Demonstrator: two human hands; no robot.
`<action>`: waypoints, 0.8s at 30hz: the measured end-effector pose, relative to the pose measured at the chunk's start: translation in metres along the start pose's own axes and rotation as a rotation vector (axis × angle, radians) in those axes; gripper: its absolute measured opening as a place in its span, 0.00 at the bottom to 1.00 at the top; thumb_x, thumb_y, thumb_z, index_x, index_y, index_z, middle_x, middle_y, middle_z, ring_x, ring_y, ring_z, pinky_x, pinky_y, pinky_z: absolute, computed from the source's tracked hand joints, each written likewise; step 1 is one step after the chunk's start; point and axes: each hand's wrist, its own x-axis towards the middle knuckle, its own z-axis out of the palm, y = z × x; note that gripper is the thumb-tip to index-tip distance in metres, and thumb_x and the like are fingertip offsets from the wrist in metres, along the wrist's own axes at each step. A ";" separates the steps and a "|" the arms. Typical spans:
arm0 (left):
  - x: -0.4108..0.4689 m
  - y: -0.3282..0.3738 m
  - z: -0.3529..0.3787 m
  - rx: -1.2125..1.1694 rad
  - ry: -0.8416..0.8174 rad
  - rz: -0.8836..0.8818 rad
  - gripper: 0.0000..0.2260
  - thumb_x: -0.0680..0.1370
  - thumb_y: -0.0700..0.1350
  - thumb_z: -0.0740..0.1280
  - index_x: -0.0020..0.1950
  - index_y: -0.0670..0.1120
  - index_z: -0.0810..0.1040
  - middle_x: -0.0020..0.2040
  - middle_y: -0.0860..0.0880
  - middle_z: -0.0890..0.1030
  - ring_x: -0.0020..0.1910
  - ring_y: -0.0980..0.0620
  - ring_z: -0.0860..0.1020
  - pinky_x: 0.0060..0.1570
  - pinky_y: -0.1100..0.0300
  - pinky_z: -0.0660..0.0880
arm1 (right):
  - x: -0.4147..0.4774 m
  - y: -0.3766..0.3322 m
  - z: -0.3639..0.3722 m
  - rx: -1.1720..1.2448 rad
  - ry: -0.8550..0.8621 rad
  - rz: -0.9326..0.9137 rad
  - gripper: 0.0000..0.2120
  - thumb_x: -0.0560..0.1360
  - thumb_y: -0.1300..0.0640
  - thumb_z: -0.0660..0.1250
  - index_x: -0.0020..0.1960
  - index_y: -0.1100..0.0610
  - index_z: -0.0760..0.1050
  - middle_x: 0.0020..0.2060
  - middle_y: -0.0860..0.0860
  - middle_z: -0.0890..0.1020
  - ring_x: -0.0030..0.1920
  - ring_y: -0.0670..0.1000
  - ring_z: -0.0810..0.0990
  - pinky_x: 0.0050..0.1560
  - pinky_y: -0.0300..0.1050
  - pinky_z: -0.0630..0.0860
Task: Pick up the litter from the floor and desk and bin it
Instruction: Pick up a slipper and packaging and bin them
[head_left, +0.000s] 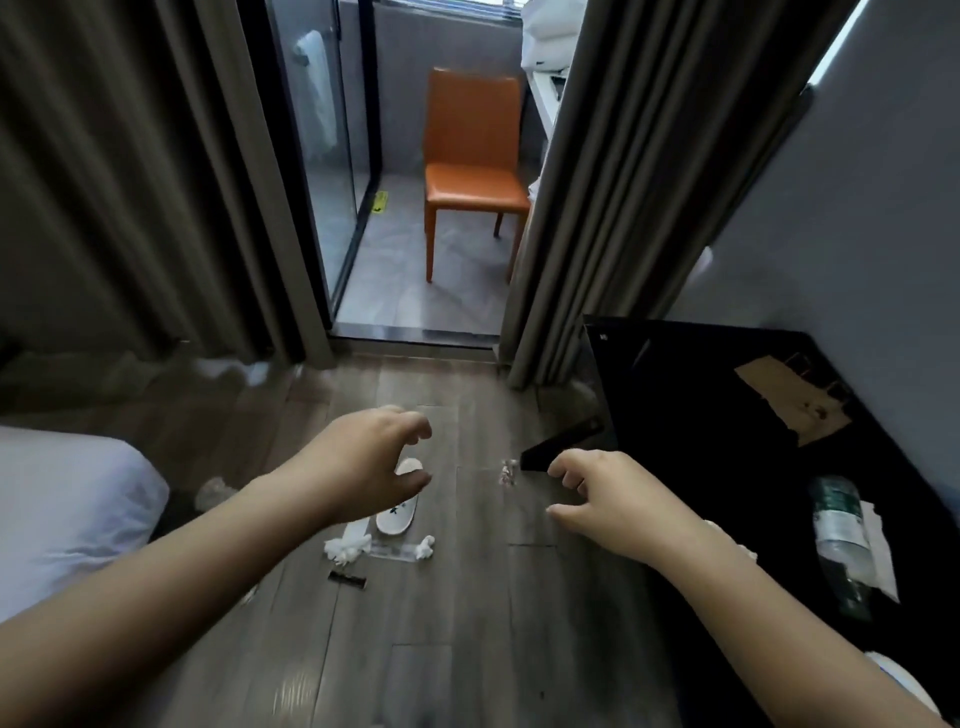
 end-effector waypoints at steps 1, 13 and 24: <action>0.009 -0.006 0.004 -0.014 -0.015 -0.007 0.18 0.75 0.55 0.67 0.63 0.52 0.73 0.58 0.56 0.76 0.55 0.57 0.76 0.53 0.62 0.72 | 0.013 0.000 0.000 0.002 -0.006 0.008 0.18 0.73 0.49 0.68 0.62 0.51 0.74 0.55 0.47 0.77 0.54 0.47 0.75 0.54 0.43 0.75; 0.111 -0.071 0.053 -0.057 -0.095 -0.160 0.14 0.75 0.54 0.65 0.59 0.52 0.74 0.56 0.55 0.78 0.55 0.56 0.76 0.49 0.63 0.69 | 0.181 0.052 0.021 0.106 -0.156 0.088 0.20 0.72 0.50 0.70 0.62 0.52 0.75 0.53 0.48 0.78 0.51 0.46 0.76 0.50 0.39 0.73; 0.235 -0.130 0.197 -0.168 -0.296 -0.541 0.18 0.74 0.53 0.65 0.61 0.48 0.73 0.56 0.51 0.80 0.56 0.48 0.78 0.53 0.55 0.74 | 0.366 0.142 0.101 0.197 -0.253 0.220 0.21 0.71 0.53 0.68 0.63 0.55 0.74 0.57 0.53 0.79 0.56 0.53 0.78 0.53 0.43 0.75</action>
